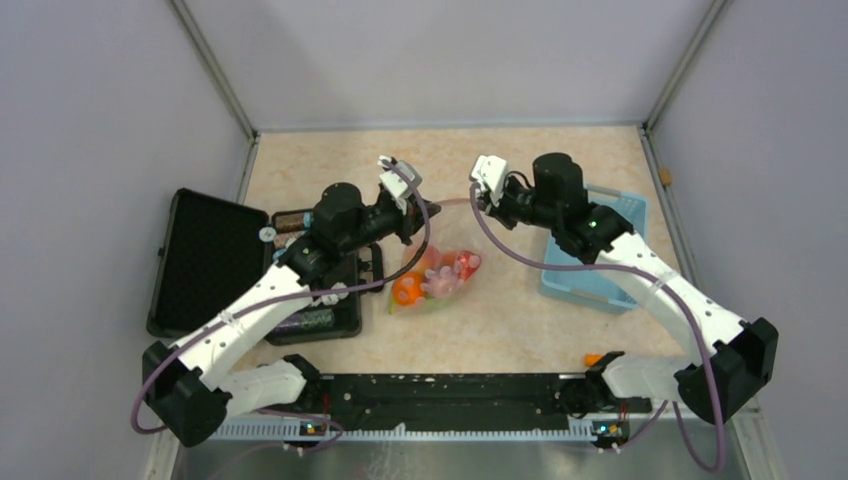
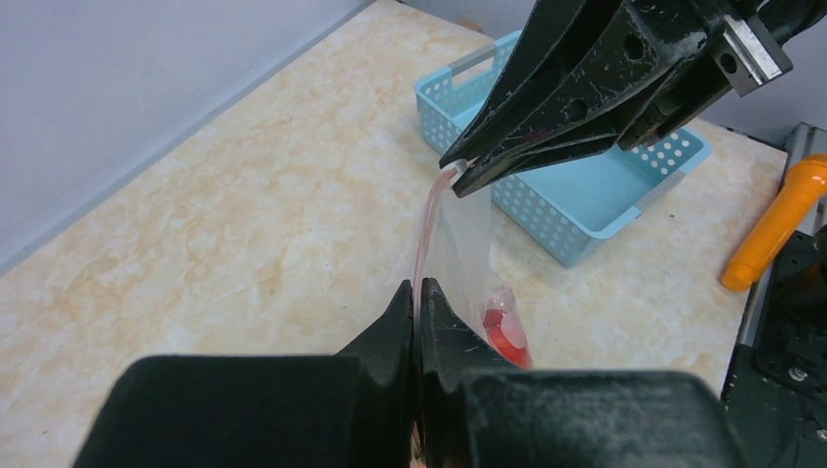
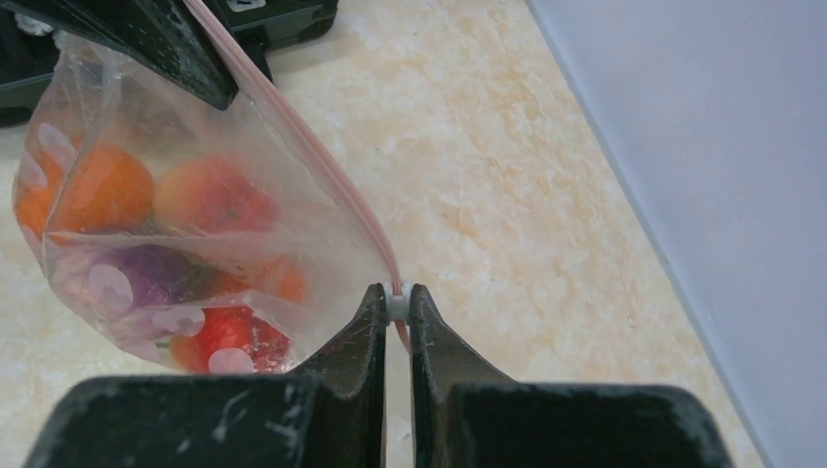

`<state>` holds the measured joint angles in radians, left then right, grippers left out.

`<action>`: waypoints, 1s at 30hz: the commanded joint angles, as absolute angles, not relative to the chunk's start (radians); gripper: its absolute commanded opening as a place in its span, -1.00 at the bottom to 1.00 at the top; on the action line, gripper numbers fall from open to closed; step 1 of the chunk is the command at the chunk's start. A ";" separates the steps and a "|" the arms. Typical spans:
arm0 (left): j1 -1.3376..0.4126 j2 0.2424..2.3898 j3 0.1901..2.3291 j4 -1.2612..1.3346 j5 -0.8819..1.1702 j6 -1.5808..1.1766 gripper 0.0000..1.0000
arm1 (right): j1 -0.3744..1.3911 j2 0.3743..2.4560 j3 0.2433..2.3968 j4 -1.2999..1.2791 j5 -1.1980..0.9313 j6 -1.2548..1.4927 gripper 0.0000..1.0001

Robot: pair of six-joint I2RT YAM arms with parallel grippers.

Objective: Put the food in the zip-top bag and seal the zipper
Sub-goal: Zip the zipper food storage bag at the center of the board.

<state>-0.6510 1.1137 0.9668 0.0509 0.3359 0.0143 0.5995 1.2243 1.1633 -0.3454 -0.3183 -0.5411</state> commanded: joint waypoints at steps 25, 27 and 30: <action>-0.644 1.008 0.995 0.039 -0.092 0.043 -1.00 | 0.489 1.175 1.109 -0.325 -0.252 -0.537 -1.00; -0.645 1.005 0.996 0.038 -0.112 0.040 -1.00 | 0.489 1.173 1.107 -0.323 -0.240 -0.537 -1.00; -0.645 1.002 0.994 0.038 -0.121 0.040 -1.00 | 0.482 1.169 1.105 -0.323 -0.235 -0.533 -1.00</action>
